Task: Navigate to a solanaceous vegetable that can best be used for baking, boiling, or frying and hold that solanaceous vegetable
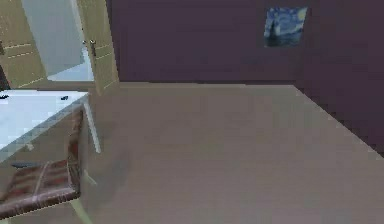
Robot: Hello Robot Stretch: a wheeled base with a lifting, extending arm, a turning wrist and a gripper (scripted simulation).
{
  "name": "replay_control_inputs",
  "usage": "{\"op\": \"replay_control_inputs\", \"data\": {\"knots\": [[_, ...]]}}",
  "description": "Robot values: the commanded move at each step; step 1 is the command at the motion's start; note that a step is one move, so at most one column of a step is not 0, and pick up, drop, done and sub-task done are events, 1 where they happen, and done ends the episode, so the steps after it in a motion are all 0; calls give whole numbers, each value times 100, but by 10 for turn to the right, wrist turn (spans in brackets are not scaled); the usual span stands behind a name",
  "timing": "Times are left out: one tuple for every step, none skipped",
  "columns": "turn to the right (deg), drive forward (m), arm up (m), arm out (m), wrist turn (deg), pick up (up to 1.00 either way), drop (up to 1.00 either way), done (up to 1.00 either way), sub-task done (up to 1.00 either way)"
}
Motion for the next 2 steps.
{"op": "replay_control_inputs", "data": {"knots": [[0,100,0,0,0,0,0,0,0],[0,25,0,0,0,0,0,0,0]]}}
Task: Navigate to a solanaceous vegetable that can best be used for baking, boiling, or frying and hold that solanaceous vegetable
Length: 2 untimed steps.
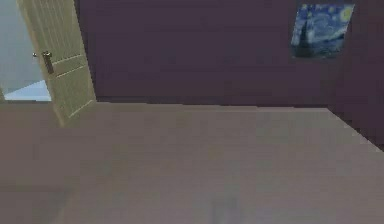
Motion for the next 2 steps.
{"op": "replay_control_inputs", "data": {"knots": [[-300,0,0,0,0,0,0,0,0],[0,100,0,0,0,0,0,0,0]]}}
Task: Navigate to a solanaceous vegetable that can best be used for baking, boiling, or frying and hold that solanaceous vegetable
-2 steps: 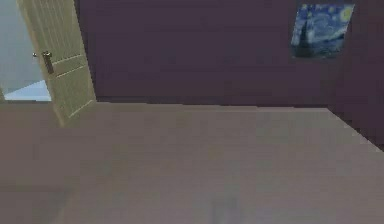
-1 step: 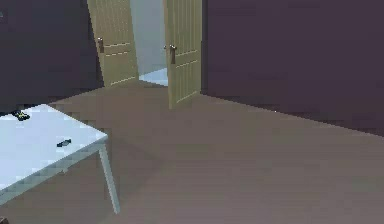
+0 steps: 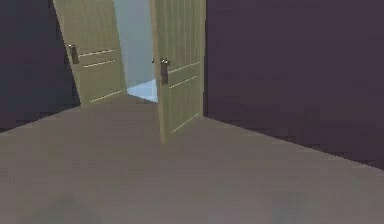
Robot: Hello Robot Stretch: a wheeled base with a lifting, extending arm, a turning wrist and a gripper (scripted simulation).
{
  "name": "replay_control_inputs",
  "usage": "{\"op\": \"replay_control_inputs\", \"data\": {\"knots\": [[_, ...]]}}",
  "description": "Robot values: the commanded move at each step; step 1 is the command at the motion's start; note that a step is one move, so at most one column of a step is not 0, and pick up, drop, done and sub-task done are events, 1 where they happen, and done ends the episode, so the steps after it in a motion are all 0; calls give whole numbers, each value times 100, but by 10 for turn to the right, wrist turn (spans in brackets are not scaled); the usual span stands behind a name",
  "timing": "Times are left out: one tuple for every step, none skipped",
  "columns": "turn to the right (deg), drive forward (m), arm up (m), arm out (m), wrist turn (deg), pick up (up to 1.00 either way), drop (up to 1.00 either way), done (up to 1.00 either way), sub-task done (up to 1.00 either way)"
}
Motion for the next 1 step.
{"op": "replay_control_inputs", "data": {"knots": [[-30,0,0,0,0,0,0,0,0]]}}
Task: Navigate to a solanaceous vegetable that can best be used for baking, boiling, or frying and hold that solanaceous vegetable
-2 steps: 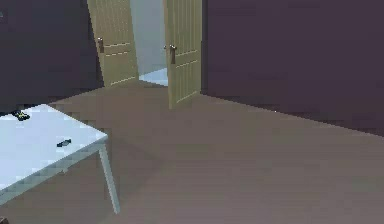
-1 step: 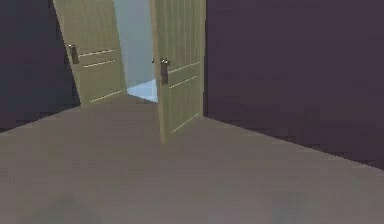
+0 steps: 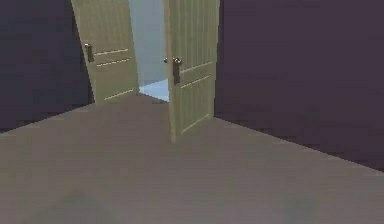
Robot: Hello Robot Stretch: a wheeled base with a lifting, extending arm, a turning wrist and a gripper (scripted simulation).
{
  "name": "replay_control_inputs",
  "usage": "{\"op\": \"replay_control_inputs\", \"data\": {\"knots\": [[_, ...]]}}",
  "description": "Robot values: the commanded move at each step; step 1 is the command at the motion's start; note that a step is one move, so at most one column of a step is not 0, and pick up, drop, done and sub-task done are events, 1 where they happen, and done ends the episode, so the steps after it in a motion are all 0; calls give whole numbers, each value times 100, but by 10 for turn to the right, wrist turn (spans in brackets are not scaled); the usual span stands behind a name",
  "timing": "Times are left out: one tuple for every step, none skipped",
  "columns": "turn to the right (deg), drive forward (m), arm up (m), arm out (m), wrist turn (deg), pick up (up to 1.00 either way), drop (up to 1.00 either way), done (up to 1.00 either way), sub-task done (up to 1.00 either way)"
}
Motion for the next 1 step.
{"op": "replay_control_inputs", "data": {"knots": [[0,40,0,0,0,0,0,0,0]]}}
